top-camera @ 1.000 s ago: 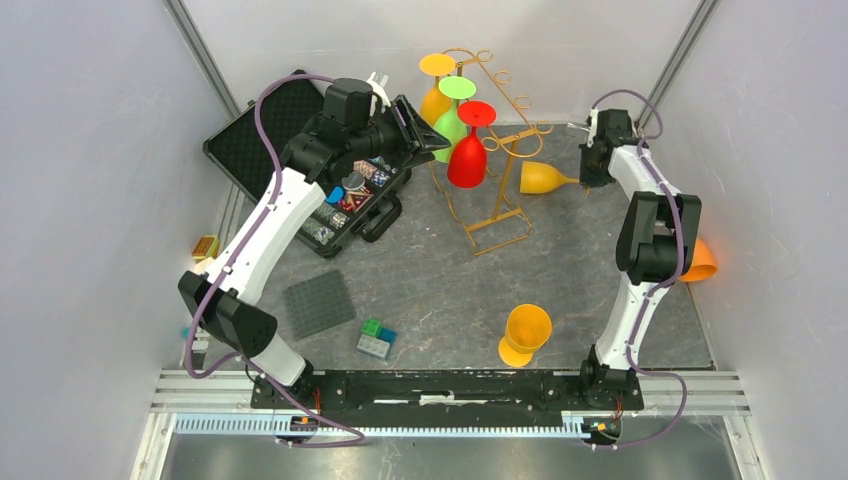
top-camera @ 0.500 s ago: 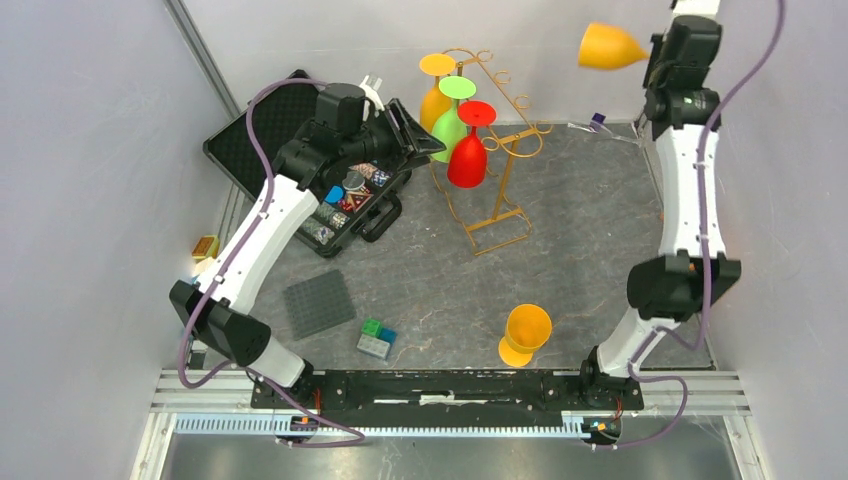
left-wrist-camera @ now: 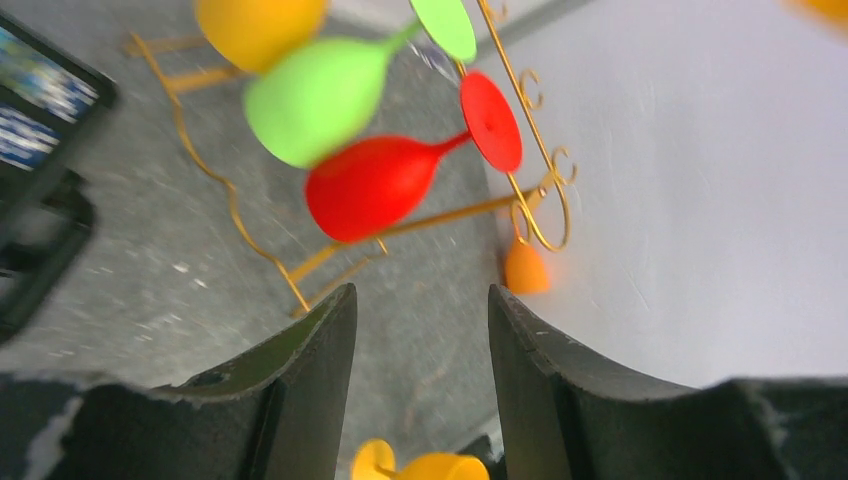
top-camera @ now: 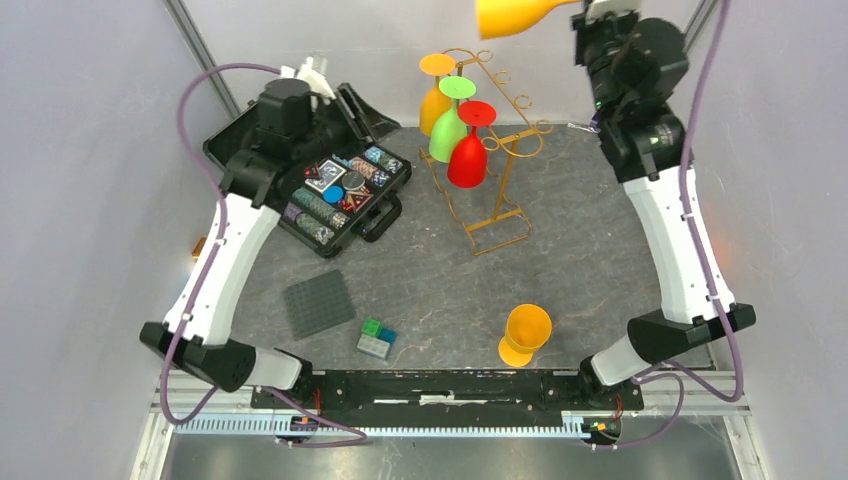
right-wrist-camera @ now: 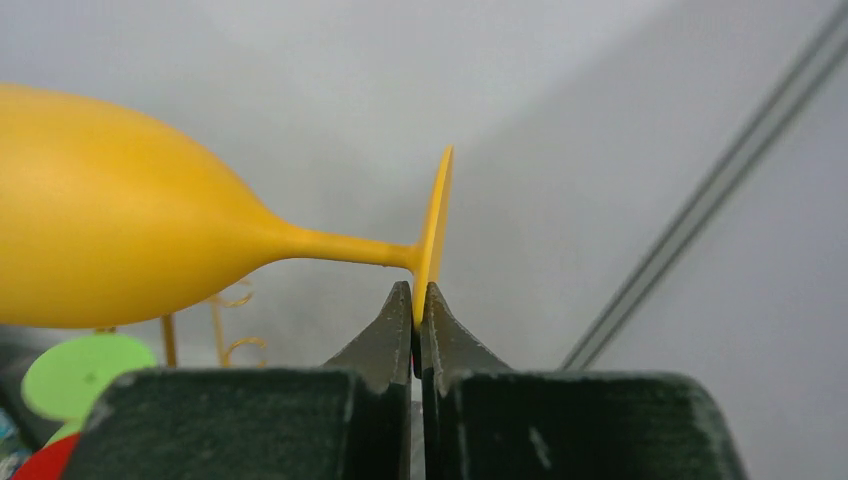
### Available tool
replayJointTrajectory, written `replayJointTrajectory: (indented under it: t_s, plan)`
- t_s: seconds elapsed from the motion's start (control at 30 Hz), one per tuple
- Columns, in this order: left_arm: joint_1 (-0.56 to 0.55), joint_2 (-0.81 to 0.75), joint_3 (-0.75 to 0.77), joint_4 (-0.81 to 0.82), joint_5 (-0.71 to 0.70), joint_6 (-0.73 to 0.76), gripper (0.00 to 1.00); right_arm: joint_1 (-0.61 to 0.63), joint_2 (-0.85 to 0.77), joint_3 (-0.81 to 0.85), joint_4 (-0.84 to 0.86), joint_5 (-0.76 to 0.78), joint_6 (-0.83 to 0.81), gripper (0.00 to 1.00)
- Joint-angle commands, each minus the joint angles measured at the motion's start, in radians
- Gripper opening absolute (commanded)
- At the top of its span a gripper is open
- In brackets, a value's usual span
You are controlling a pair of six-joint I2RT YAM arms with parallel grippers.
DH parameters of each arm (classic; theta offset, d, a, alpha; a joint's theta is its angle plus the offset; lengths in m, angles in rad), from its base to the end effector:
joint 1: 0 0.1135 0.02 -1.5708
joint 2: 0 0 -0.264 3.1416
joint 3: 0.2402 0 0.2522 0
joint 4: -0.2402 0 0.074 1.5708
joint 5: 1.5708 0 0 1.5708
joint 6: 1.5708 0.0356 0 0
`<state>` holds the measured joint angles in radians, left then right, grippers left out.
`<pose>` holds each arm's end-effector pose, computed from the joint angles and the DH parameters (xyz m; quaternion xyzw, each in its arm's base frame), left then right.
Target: Place the wine glass upside down on the wine glass rack
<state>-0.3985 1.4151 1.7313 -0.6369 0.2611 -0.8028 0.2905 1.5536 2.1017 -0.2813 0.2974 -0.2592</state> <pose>0.2693 -0.1234 0.4733 -0.0868 0.8030 -0.4150 0.4189 0.2880 0.0752 0.5848 -0.0495 0.6095 -0.0776 0.7874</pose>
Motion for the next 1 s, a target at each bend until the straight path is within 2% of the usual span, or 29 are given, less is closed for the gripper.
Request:
replayJointTrajectory:
  t_s: [0.0,0.17,0.33,0.43,0.5,0.63,0.77,0.97]
  plan:
    - [0.031,-0.136,0.062,-0.027,-0.229,0.159,0.56,0.141,-0.06,-0.104,0.073,-0.008,-0.179,0.0]
    - [0.053,-0.229,0.074,-0.097,-0.429,0.197,0.54,0.391,-0.161,-0.336,0.206,0.037,-0.452,0.0]
    - [0.06,-0.247,0.133,-0.221,-0.443,0.2,0.54,0.595,-0.314,-0.744,0.477,0.066,-0.763,0.0]
    - [0.061,-0.246,0.131,-0.266,-0.346,0.161,0.54,0.698,-0.389,-0.968,0.647,0.101,-0.925,0.0]
    - [0.061,-0.242,0.113,-0.28,-0.223,0.124,0.55,0.746,-0.413,-1.046,0.705,0.121,-0.99,0.0]
    - [0.066,-0.221,0.04,-0.254,0.098,0.019,0.56,0.826,-0.43,-1.106,0.72,0.162,-1.059,0.0]
    - [0.065,-0.198,-0.052,-0.148,0.408,-0.101,0.56,0.878,-0.445,-1.155,0.754,0.15,-1.12,0.0]
    - [0.051,-0.195,-0.138,-0.131,0.567,-0.125,0.54,0.918,-0.437,-1.171,0.769,0.134,-1.169,0.0]
